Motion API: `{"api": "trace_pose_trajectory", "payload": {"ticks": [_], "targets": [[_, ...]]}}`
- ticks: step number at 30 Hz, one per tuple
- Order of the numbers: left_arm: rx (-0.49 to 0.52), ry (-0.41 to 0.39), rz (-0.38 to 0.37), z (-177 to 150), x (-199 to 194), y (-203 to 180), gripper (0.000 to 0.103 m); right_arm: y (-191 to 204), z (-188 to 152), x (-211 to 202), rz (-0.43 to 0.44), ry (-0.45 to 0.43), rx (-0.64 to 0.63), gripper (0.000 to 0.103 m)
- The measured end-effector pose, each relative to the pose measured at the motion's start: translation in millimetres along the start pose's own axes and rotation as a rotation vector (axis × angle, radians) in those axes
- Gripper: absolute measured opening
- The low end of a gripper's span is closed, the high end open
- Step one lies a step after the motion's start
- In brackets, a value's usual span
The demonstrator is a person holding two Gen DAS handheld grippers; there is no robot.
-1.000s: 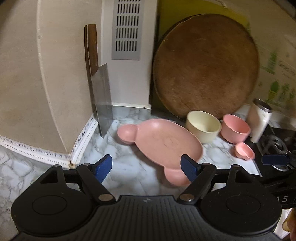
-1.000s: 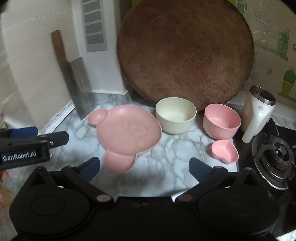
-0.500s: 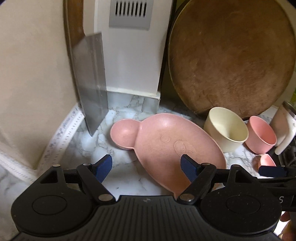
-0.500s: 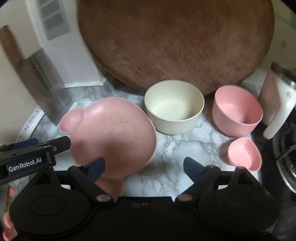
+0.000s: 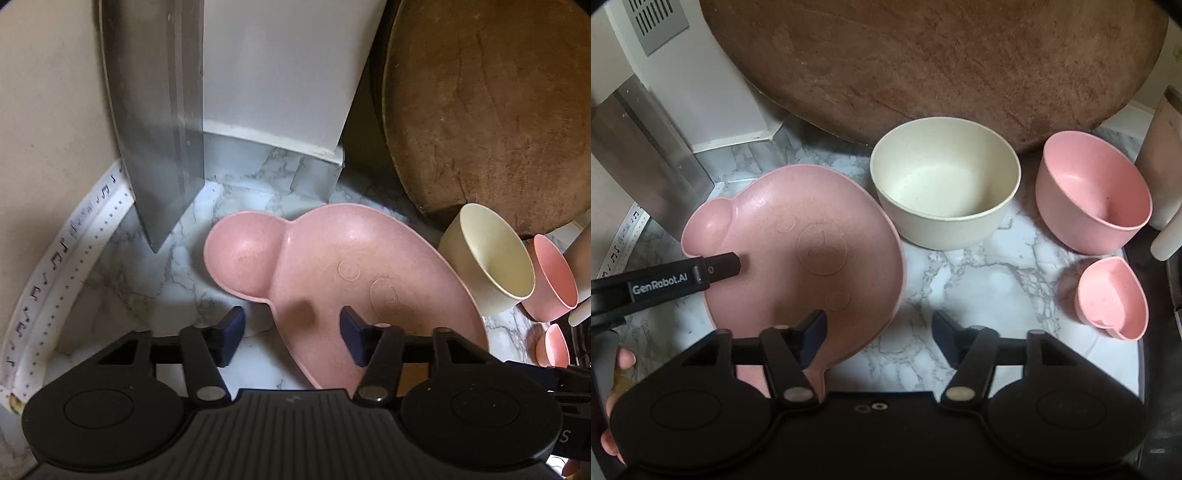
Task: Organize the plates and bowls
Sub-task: 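Close both grippers on the rim of the pink bear-shaped plate, then lift the bear plate with both grippers and carry it onto the white plates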
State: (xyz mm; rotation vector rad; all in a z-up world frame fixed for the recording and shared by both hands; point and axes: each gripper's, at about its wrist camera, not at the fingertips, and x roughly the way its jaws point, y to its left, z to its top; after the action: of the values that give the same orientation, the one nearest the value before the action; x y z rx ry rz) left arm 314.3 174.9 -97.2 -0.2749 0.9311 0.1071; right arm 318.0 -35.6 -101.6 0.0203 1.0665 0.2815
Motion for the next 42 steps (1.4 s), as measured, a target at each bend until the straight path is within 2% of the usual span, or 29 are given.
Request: {"api": "trace_pose_trajectory", "payload": {"ticks": [2, 5, 13, 14, 22, 30, 42], "targets": [[-0.008, 0.012, -0.010, 0.0, 4.0, 2.2, 0.040, -0.9, 0.9, 1.1, -0.002, -0.004, 0.007, 0.057], [-0.030, 0.030, -0.024, 0.0, 7.1, 5.1, 0.032, -2.3, 1.9, 2.8, -0.004, -0.003, 0.009, 0.047], [-0.025, 0.035, -0.023, -0.9, 10.0, 7.2, 0.016, -2.2, 2.1, 5.2, 0.007, 0.005, 0.008, 0.019], [-0.024, 0.035, -0.018, -1.1, 10.1, 7.9, 0.013, -1.6, 1.9, 5.4, 0.004, 0.004, 0.006, 0.019], [-0.002, 0.031, -0.003, -5.4, 5.8, 8.2, 0.012, 3.2, -1.6, 0.9, -0.012, -0.016, -0.026, 0.017], [0.010, 0.012, 0.001, -11.9, -12.7, 7.5, 0.012, 4.1, -4.7, -13.4, 0.011, -0.028, -0.037, 0.017], [0.022, -0.027, -0.012, -29.4, -60.9, 3.2, 0.012, 7.8, -24.7, -56.9, 0.022, -0.060, -0.051, 0.017]]}}
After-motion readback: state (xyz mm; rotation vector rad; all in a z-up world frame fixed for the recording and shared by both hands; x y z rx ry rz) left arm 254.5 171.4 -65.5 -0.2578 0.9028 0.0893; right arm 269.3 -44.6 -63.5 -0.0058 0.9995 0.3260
